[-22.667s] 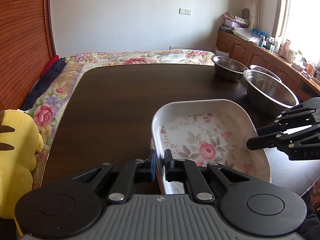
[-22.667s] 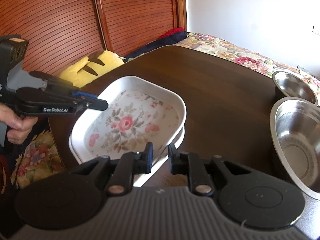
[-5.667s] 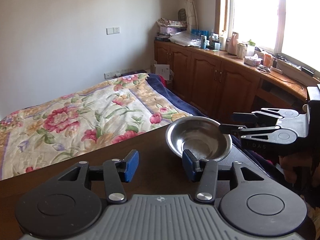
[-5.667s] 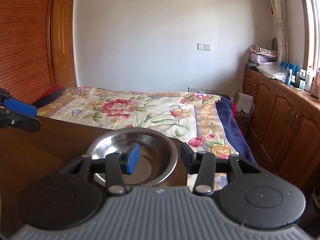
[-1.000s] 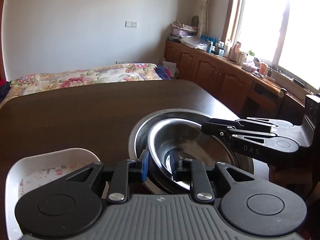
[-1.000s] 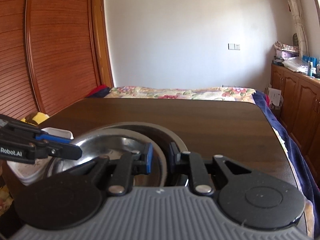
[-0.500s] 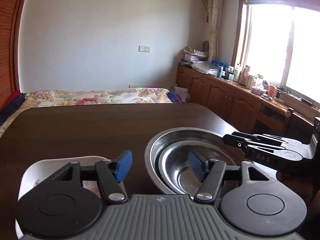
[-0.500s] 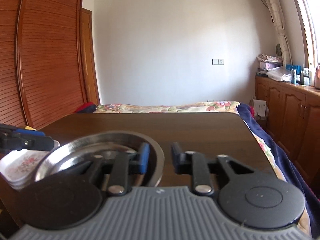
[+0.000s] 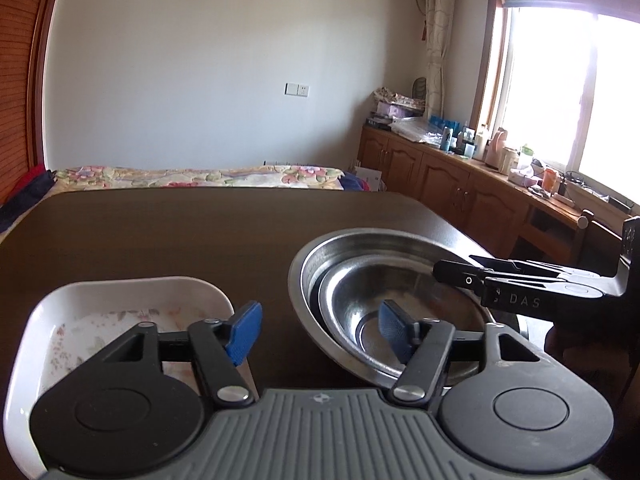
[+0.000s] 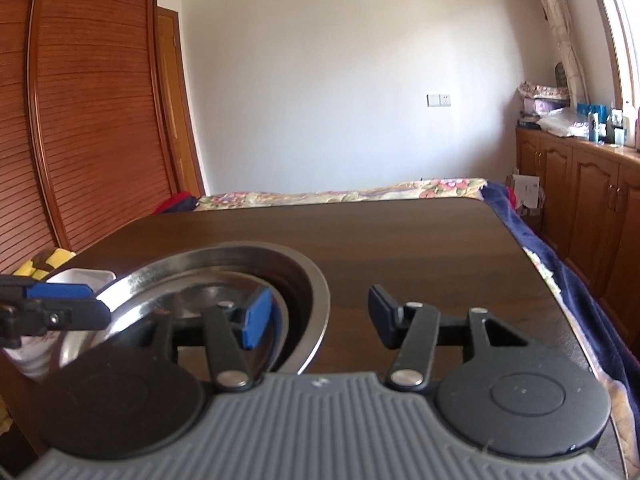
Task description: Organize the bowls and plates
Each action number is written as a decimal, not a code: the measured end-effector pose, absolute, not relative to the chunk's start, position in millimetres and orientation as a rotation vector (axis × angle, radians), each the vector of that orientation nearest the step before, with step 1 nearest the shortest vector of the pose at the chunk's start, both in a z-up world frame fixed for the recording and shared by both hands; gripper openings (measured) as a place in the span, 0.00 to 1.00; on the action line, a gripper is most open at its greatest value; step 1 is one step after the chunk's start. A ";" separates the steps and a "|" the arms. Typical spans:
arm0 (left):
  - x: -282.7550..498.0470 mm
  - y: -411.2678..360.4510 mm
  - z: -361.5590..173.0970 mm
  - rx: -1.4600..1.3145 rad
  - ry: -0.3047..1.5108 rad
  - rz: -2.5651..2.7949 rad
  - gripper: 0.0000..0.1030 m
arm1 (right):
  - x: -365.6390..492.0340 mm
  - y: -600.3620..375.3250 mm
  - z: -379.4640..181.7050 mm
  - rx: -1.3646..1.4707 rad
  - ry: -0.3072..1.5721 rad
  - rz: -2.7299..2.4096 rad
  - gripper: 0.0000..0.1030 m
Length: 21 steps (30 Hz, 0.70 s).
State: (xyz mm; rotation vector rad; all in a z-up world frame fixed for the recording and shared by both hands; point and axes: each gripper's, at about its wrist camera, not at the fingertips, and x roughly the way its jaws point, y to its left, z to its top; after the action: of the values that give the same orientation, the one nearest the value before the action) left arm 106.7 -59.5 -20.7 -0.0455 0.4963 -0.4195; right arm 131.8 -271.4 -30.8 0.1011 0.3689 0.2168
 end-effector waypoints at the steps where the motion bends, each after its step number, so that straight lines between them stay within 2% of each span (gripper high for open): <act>1: 107.9 -60.5 -21.7 -0.043 0.504 -0.419 0.58 | 133.2 -271.4 -31.4 0.108 0.384 0.226 0.55; 6: 108.5 -63.9 -25.0 -0.046 0.519 -0.422 0.50 | 133.8 -270.0 -32.7 0.125 0.402 0.230 0.56; 14: 114.4 -65.8 -28.3 -0.049 0.534 -0.429 0.32 | 130.1 -265.1 -33.3 0.105 0.401 0.236 0.55; 21: 113.7 -62.8 -30.0 -0.056 0.531 -0.427 0.30 | 127.1 -262.3 -32.8 0.070 0.389 0.265 0.35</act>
State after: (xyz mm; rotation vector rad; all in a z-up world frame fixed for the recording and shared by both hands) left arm 113.7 -62.8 -30.0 -0.0559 0.5315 -0.4274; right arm 127.1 -262.3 -32.8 0.0704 0.3891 0.2653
